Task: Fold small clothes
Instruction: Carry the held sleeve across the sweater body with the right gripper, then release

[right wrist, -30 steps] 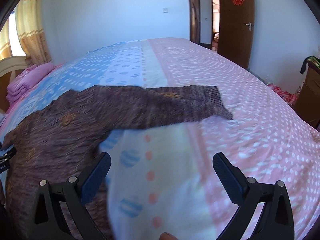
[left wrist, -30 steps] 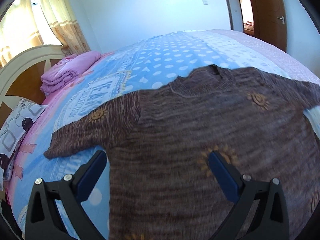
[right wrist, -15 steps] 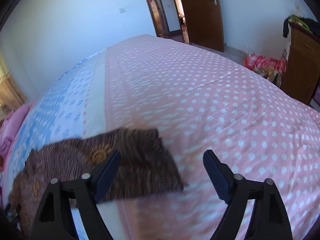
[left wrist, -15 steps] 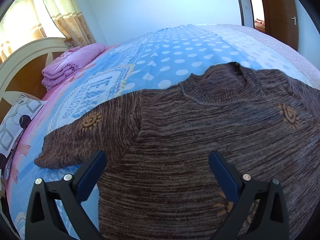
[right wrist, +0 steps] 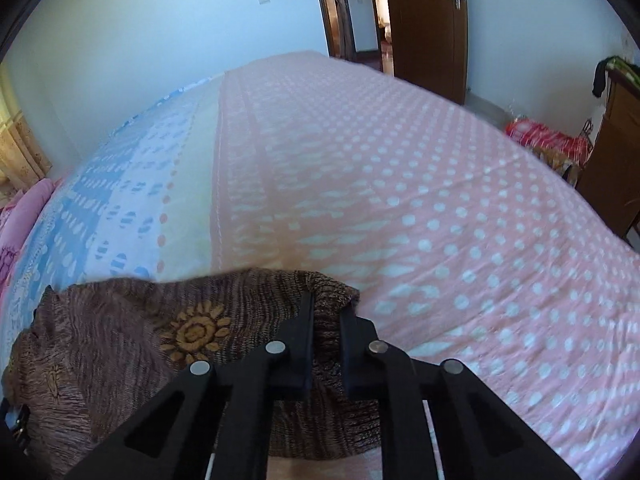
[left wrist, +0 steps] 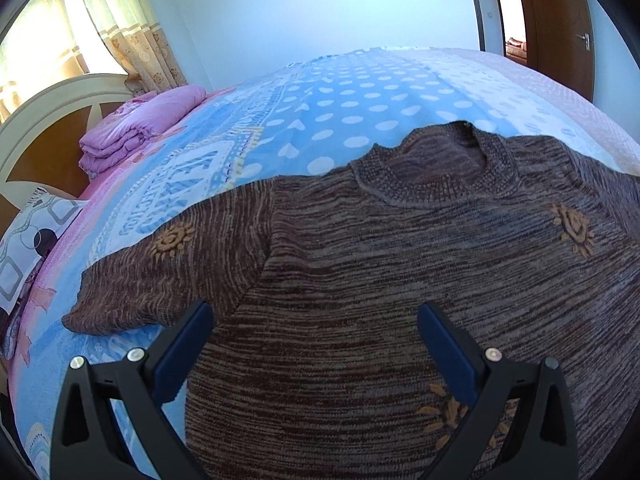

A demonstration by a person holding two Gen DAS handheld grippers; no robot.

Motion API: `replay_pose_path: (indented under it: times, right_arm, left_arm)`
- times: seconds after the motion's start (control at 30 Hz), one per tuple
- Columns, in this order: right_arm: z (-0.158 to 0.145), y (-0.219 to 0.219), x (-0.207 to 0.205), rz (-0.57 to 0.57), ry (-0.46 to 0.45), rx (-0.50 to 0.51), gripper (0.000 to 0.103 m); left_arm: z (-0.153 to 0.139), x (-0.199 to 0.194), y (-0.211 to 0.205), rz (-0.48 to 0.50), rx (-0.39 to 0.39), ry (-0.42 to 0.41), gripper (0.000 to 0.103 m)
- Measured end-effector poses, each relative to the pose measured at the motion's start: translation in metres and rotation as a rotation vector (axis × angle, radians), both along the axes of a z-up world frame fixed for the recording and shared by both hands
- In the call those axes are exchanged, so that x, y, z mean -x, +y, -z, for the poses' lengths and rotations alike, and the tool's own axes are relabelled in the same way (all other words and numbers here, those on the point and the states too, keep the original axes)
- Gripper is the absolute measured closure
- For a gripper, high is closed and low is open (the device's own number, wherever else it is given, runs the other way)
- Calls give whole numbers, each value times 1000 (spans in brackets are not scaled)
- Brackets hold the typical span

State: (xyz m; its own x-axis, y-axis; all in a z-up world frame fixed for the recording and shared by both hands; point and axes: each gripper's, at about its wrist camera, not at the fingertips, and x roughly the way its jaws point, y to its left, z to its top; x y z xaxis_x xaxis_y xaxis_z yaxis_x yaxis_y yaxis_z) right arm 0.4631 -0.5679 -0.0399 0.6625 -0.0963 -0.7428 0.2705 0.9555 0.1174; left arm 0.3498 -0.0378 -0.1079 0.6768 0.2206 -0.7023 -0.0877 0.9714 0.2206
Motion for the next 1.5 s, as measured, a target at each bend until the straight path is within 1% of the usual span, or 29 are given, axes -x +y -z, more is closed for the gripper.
replay_pose_path:
  times: [0.1,0.23,0.37,0.53,0.63,0.77,1.0,1.13,1.27,1.37,1.5]
  right_arm:
    - [-25,9,4,-13,-51,46,94]
    - [-48,23,2,-37,-85,92,94]
    - [-68,39,2,-64,-110,105,94]
    - [-88,66,4,-107,-114,103,94]
    - [-98,85,7,-136,-114,125,94]
    - [-110,107,10,-169,-108,105,94]
    - [-132,154,11,-250,-107,68,94]
    - [-136,186,11,-300,-106,65,94]
    - [-133,217,7,-345,-93,44,94]
    - [-126,242,2,-375,-88,31,94]
    - [-106,277,-7,-406,-73,-24,94]
  left_arm:
    - [-2,3,3,-5,11,-11,0]
    - [-3,6,5,-10,24,-20,0]
    - [-1,11,6,-8,24,-25,0]
    - [-2,16,11,-16,53,-35,0]
    - [-2,18,14,-8,82,-40,0]
    - [0,19,14,-3,87,-33,0]
    - [-1,23,13,10,99,-51,0]
    - [-1,24,16,19,135,-50,0]
    - [0,23,20,14,162,-47,0]
    - [1,23,21,12,173,-48,0]
    - [2,23,20,20,175,-44,0]
